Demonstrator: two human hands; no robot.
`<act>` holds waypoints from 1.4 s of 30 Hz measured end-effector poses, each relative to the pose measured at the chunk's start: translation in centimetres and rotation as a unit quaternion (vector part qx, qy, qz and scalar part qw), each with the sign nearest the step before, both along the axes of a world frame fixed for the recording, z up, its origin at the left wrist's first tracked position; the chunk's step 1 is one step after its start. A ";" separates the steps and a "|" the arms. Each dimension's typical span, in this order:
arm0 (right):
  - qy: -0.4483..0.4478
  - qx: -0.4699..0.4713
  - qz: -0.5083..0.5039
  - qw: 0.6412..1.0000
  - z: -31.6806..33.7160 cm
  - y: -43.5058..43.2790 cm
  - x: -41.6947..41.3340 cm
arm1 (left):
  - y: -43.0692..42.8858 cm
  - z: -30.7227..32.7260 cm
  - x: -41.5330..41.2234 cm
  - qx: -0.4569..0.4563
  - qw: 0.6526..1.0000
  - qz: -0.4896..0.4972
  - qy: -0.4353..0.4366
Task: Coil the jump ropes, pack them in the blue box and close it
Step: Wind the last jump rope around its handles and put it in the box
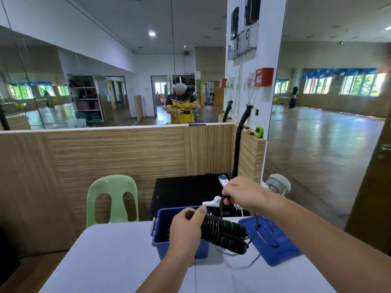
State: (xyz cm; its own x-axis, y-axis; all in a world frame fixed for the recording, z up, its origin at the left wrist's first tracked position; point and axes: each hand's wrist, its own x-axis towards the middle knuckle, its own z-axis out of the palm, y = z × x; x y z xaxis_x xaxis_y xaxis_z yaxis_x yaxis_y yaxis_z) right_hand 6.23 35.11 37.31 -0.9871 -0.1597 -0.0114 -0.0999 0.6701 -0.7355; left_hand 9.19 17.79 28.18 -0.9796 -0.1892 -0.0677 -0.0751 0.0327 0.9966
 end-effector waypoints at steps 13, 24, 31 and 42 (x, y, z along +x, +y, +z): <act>0.027 0.095 -0.033 0.995 1.1 0.7 0.2 | 0.4 0.2 0.3 -0.014 0.998 -0.037 0.043; 0.048 0.035 -0.025 0.998 0.9 -0.5 2.8 | 0.2 0.2 -0.4 0.033 0.997 0.050 0.040; 0.020 -0.098 -0.079 0.992 -3.5 -2.7 4.6 | 0.7 0.9 -1.6 0.080 0.987 0.134 0.031; 0.015 -0.289 -0.043 0.956 -11.3 -4.5 6.9 | 0.7 2.0 -1.1 0.157 0.978 0.139 -0.014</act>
